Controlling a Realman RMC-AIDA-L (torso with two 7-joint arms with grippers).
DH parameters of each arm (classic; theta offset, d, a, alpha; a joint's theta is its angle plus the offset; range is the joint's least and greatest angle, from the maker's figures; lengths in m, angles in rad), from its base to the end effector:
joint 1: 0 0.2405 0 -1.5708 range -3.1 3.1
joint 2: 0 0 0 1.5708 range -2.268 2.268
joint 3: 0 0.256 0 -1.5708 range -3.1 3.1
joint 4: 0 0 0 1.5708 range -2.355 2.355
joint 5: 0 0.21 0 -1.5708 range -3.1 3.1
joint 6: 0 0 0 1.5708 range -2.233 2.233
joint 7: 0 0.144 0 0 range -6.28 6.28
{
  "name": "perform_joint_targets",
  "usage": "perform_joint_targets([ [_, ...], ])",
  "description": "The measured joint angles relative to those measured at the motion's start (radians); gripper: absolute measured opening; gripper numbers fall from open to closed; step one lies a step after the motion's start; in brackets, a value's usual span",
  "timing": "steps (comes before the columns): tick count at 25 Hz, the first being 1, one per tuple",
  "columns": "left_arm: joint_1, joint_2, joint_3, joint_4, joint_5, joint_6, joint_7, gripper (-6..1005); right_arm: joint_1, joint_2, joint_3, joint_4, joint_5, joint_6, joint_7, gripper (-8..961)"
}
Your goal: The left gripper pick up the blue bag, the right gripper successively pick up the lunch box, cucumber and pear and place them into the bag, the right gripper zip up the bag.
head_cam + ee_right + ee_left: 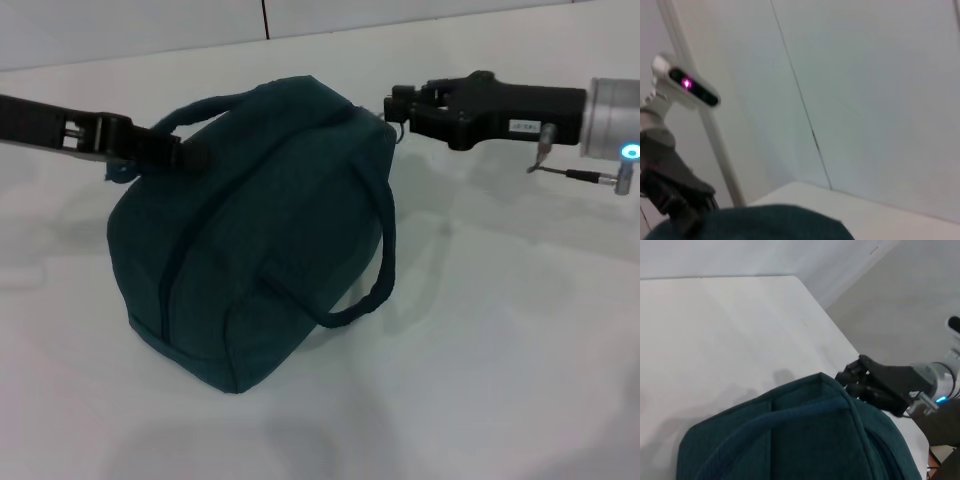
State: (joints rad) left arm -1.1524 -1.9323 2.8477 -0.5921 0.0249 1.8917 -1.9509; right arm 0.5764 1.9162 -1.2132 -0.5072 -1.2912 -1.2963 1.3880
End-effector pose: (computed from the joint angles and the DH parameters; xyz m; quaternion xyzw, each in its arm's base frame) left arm -0.1723 0.3949 0.0545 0.8928 0.4297 0.1281 0.0433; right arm 0.2347 0.3807 0.0198 -0.9022 0.2284 0.3164 0.1838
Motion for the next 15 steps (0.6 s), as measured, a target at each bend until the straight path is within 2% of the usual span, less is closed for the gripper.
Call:
perform_joint_targets([
  [4,0.017,0.006,0.001,0.0,0.006,0.004,0.008,153,-0.052,0.002,0.018,-0.058,0.0,-0.045,0.001,115],
  [10,0.058,0.013,0.001,-0.007,-0.071,0.032,0.055,381,-0.111,-0.021,0.05,-0.096,0.005,-0.115,0.025,336],
  [15,0.104,0.023,0.001,-0.008,-0.209,0.062,0.18,504,-0.136,-0.029,0.165,-0.096,-0.008,-0.297,-0.016,570],
])
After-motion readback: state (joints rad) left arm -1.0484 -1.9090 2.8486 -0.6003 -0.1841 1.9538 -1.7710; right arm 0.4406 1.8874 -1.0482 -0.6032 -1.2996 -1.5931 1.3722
